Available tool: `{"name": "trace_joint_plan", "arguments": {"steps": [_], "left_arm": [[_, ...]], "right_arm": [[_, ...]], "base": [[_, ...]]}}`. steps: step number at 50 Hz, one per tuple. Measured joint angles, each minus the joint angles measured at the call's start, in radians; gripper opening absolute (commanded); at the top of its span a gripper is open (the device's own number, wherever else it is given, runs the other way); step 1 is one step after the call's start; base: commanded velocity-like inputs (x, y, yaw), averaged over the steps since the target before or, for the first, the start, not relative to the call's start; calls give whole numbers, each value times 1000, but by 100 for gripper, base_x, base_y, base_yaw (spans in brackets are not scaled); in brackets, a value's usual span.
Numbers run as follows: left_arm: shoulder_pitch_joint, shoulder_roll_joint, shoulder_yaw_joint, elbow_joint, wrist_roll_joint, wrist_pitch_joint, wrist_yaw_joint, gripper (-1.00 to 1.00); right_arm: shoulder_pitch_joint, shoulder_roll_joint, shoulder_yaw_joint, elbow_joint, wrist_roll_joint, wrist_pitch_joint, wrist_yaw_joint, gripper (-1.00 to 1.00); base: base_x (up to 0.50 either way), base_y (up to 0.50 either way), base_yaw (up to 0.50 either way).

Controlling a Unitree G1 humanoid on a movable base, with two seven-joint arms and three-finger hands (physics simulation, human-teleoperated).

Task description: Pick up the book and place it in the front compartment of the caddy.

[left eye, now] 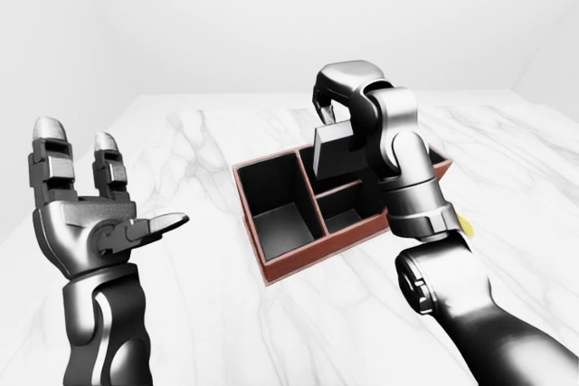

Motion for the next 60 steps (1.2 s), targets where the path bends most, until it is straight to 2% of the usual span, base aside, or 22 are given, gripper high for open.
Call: {"name": "trace_joint_plan", "arguments": {"steps": [41,60], "left_arm": [[8,-14,-16,0,25,0,-17,100],[20,-23,-31,1,39,0,-27,100]], "right_arm": [[-35,-13,9,147,99,0,-3,-100],[-41,-22,11,197,44,0,-137,-100]], "base": [[0,0,0],[0,0,0]]}}
